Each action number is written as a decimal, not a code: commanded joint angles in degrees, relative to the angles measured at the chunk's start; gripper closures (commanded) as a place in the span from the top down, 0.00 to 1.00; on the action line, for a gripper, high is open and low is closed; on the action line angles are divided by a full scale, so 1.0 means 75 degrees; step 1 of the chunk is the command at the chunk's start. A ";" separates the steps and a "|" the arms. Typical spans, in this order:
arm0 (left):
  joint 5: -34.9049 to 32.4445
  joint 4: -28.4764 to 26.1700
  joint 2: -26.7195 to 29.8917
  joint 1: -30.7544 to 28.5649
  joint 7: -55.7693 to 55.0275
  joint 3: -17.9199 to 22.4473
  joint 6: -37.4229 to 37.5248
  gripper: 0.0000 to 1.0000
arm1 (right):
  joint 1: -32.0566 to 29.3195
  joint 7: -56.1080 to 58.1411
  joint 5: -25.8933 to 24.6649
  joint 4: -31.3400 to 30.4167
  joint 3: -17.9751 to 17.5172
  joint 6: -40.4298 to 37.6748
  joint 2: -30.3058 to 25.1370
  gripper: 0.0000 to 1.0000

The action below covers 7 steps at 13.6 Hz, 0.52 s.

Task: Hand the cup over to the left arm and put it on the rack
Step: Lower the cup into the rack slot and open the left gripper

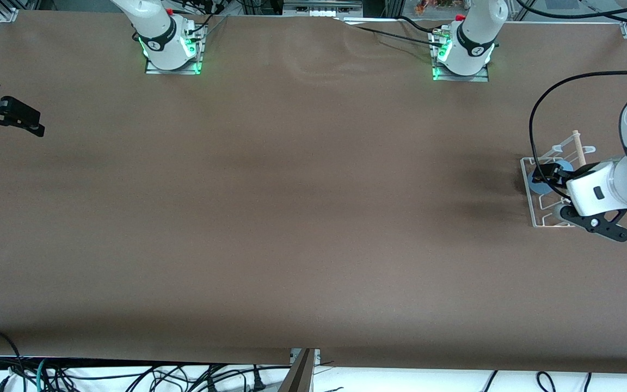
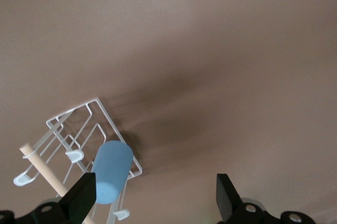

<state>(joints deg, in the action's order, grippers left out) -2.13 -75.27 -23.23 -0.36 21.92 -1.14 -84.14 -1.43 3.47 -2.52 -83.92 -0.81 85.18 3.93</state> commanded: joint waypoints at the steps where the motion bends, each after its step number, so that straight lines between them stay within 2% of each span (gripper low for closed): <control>1: 0.0108 -0.0475 0.0717 0.0049 -0.0414 -0.0281 -0.0207 1.00 | 0.0003 -0.0064 0.0090 -0.0272 -0.0057 0.0009 -0.0231 1.00; 3: 0.0120 -0.0860 0.1243 0.0107 -0.0438 -0.0328 -0.0370 1.00 | 0.0003 -0.0052 0.0102 -0.0225 -0.0057 -0.0002 -0.0173 1.00; 5: 0.0132 -0.2041 0.2167 0.0236 -0.0601 -0.0246 -0.1164 1.00 | 0.0003 -0.0006 0.0102 -0.0202 -0.0045 0.0009 -0.0103 1.00; 7: 0.0132 -0.2653 0.2791 0.0306 -0.0916 -0.0258 -0.1554 1.00 | -0.0009 0.0088 0.0102 -0.0190 -0.0022 0.0009 -0.0067 1.00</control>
<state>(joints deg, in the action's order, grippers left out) -2.08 -85.80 -10.02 1.09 17.50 -3.64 -91.51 -1.35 3.51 -2.52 -84.51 -1.07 85.18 3.98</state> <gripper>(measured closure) 0.000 0.000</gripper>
